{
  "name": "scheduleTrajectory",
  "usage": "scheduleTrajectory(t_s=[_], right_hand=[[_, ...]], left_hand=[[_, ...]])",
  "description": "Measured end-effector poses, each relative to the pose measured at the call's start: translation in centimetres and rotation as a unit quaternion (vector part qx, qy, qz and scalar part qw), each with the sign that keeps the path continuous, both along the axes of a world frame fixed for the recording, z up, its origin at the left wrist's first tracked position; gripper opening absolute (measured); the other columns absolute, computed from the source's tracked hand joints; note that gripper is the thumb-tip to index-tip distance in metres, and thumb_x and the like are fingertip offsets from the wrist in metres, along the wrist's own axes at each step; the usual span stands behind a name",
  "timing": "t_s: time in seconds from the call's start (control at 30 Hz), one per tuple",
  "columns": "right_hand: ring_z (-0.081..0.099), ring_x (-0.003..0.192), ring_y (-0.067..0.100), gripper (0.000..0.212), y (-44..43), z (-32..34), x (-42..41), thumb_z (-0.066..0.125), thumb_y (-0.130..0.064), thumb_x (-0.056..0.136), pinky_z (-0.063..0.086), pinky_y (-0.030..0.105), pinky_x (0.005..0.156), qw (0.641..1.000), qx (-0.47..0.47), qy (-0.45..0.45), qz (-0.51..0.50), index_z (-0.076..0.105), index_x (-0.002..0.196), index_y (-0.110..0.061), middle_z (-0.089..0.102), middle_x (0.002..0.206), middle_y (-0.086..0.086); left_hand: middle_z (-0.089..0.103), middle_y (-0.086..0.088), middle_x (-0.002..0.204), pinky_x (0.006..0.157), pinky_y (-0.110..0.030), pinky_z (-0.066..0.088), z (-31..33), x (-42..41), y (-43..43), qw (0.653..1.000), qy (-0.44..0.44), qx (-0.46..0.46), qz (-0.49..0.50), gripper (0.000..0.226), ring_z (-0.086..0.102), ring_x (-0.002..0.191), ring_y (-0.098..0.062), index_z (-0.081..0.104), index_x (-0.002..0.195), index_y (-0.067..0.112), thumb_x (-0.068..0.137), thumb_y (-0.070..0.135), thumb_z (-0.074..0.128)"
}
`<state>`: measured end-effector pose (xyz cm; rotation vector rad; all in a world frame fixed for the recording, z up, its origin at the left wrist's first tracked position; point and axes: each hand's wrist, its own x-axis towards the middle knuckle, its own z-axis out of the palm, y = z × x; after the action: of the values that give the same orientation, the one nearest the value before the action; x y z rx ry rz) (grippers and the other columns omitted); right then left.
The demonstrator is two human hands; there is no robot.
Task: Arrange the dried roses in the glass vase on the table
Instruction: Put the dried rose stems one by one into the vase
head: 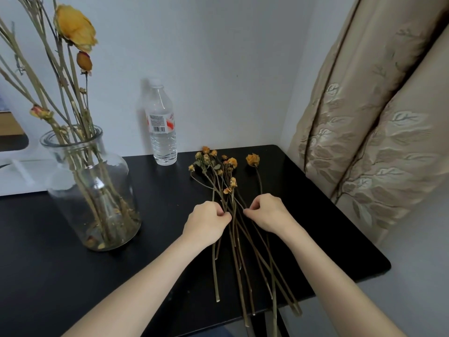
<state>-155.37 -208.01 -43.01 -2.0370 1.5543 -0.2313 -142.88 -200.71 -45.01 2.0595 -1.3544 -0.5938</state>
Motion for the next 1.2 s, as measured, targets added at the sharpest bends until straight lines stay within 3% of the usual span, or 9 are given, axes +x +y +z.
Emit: scheduleTrajectory(t_s=[0.13, 0.53, 0.77, 0.97, 1.07, 1.2], right_hand=[[0.054, 0.065, 0.008, 0.020, -0.1, -0.1, -0.1, 0.059, -0.026, 0.089, 0.045, 0.021, 0.057, 1.000, -0.003, -0.012, -0.004, 0.057, 0.071, -0.019, 0.056, 0.073, -0.003], [0.054, 0.069, 0.008, 0.012, 0.1, 0.2, -0.3, 0.054, -0.025, 0.093, 0.044, 0.020, 0.060, 0.999, -0.011, -0.050, -0.012, 0.061, 0.091, -0.014, 0.054, 0.077, -0.004], [0.053, 0.061, 0.007, 0.023, 0.0, -0.1, 0.0, 0.053, -0.028, 0.093, 0.042, 0.019, 0.052, 0.999, -0.003, -0.049, -0.006, 0.054, 0.071, -0.020, 0.055, 0.071, -0.003], [0.052, 0.065, 0.007, 0.025, 0.0, -0.4, 1.2, 0.061, -0.042, 0.085, 0.039, 0.021, 0.051, 0.996, -0.055, -0.065, -0.003, 0.051, 0.075, -0.021, 0.054, 0.074, -0.005], [0.054, 0.061, 0.009, 0.026, -0.1, -0.5, 1.7, 0.065, -0.035, 0.084, 0.043, 0.023, 0.053, 0.998, -0.053, -0.027, 0.005, 0.052, 0.066, -0.021, 0.055, 0.068, -0.004], [0.056, 0.060, 0.011, 0.020, -0.2, -0.4, 1.9, 0.064, -0.028, 0.084, 0.044, 0.025, 0.052, 0.999, -0.038, 0.001, -0.002, 0.057, 0.068, -0.018, 0.057, 0.066, -0.003]], left_hand=[[0.046, 0.004, 0.061, 0.058, -0.028, 0.039, -0.1, 0.0, 0.1, 0.999, 0.017, -0.027, -0.014, 0.029, 0.042, 0.053, -0.012, 0.047, 0.068, 0.016, 0.094, 0.029, 0.047], [0.046, 0.004, 0.061, 0.054, -0.024, 0.035, 0.3, -0.1, 0.3, 0.998, 0.042, -0.052, -0.011, 0.027, 0.041, 0.053, -0.010, 0.049, 0.070, 0.014, 0.094, 0.028, 0.048], [0.045, 0.004, 0.059, 0.053, -0.023, 0.035, 0.1, -0.1, 0.7, 0.998, 0.049, -0.048, -0.009, 0.025, 0.041, 0.052, -0.009, 0.052, 0.073, 0.013, 0.093, 0.027, 0.049], [0.044, 0.005, 0.060, 0.052, -0.021, 0.033, 0.0, -0.2, 0.7, 0.998, 0.047, -0.043, -0.013, 0.023, 0.039, 0.051, -0.008, 0.051, 0.073, 0.013, 0.093, 0.026, 0.049], [0.044, 0.004, 0.060, 0.051, -0.022, 0.032, -0.1, -0.3, 0.7, 0.998, 0.048, -0.037, -0.011, 0.023, 0.039, 0.051, -0.009, 0.053, 0.076, 0.012, 0.093, 0.027, 0.049], [0.044, 0.005, 0.060, 0.050, -0.021, 0.032, -0.2, -0.4, 0.6, 0.998, 0.050, -0.034, -0.012, 0.024, 0.038, 0.050, -0.009, 0.051, 0.074, 0.013, 0.093, 0.027, 0.049]])
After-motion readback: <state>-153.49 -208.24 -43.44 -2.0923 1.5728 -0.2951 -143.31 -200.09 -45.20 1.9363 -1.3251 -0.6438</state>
